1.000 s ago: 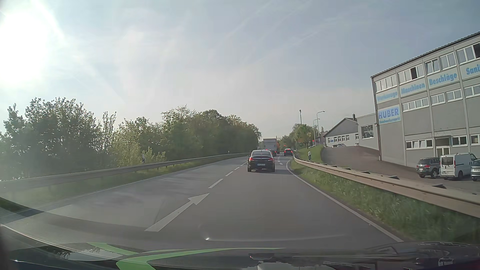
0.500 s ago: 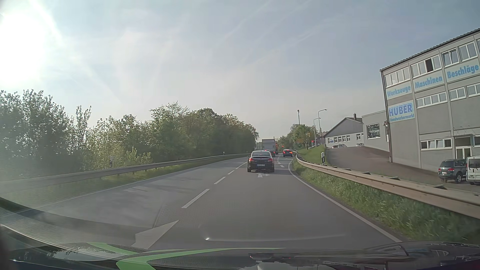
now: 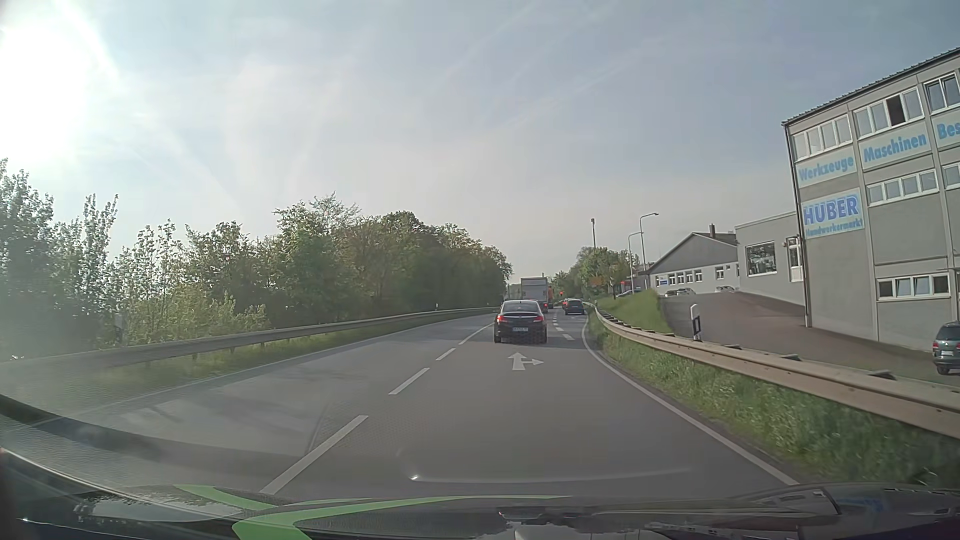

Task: Follow the waypoints while adhering to traffic rules and regulations

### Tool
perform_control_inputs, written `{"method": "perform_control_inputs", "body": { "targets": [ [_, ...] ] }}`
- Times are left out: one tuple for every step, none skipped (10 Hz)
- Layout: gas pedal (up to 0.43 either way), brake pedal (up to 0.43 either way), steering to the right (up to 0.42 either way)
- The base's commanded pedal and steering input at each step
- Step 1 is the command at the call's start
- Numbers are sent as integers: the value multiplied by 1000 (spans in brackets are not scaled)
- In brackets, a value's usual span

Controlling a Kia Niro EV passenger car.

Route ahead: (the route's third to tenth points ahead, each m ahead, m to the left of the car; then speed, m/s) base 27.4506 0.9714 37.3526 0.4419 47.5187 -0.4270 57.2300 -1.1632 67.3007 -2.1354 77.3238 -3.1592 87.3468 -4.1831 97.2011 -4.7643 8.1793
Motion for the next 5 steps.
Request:
{"method": "perform_control_inputs", "body": {
  "targets": [
    [118, 0, 8],
    [118, 0, 8],
    [118, 0, 8],
    [118, 0, 8],
    [118, 0, 8]
  ]
}}
